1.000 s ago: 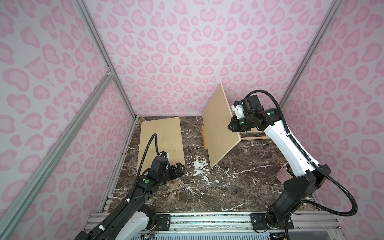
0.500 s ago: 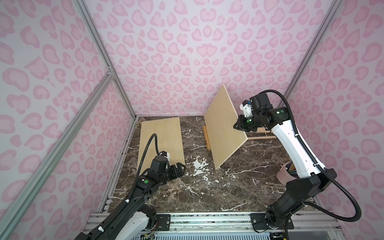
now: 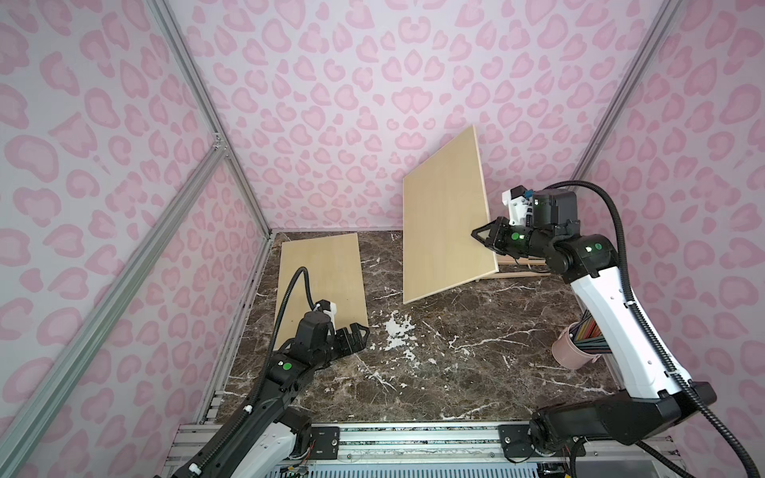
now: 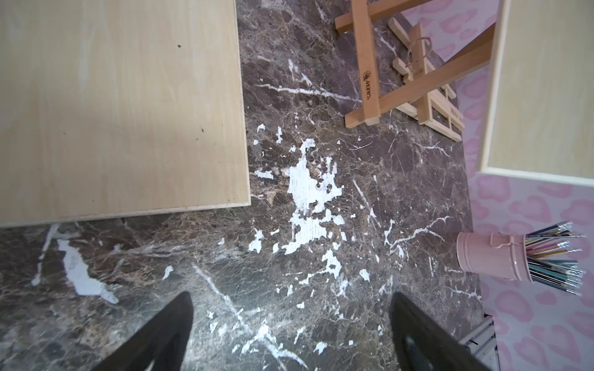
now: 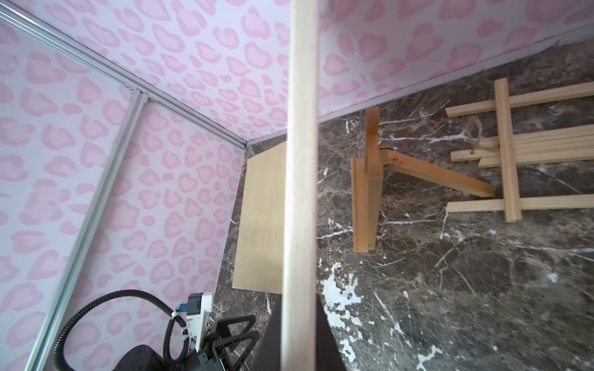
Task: Disassemble the easel
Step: Pick up the drawing board from the easel, then place the drawing board on the drawing board.
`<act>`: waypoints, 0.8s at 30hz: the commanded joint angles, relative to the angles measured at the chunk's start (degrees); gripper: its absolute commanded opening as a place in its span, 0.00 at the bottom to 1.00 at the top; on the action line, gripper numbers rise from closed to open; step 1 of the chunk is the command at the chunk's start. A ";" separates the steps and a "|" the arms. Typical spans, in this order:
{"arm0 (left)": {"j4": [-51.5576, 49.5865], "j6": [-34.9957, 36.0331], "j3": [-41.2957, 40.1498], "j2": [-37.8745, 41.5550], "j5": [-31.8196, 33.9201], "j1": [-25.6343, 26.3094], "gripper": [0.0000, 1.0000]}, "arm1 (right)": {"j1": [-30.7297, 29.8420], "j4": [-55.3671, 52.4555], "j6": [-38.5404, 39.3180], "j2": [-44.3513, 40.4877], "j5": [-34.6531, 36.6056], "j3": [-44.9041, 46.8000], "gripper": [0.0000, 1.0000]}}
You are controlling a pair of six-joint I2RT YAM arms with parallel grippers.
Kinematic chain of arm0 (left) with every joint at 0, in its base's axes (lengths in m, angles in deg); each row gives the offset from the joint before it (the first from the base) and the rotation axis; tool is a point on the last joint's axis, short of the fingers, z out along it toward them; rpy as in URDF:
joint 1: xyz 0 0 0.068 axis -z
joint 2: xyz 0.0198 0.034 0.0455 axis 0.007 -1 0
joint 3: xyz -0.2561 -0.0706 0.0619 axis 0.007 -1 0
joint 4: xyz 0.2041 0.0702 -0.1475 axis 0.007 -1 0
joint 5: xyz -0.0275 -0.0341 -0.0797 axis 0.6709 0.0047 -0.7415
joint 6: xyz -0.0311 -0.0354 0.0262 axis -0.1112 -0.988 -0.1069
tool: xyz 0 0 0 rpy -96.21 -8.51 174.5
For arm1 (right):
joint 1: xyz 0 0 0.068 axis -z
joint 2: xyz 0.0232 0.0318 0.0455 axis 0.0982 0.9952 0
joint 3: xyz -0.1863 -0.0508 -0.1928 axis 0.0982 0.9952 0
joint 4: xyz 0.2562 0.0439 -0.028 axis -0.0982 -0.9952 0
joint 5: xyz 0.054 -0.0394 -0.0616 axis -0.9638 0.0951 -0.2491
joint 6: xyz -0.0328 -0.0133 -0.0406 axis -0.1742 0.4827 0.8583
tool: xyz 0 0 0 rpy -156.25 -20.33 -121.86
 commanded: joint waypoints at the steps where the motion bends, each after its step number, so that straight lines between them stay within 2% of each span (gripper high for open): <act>1: 1.98 -0.33 -0.36 2.47 0.07 0.01 0.96 | -0.04 23.24 -2.77 -4.34 -7.53 4.23 0.00; 8: -4.36 -0.95 3.00 9.48 2.37 0.01 0.96 | -0.74 37.98 -7.19 -17.26 -10.00 21.23 0.00; 13: -14.85 -1.77 11.47 12.21 2.43 0.06 0.97 | -3.79 49.09 -14.36 -24.89 -9.42 34.43 0.00; 18: -26.05 3.56 22.66 11.47 4.33 0.06 0.97 | -12.78 50.82 -13.31 -25.68 -1.14 38.69 0.00; 24: -43.75 13.18 40.04 4.10 10.01 0.01 0.98 | -22.94 55.09 -12.34 -20.20 5.05 39.89 0.00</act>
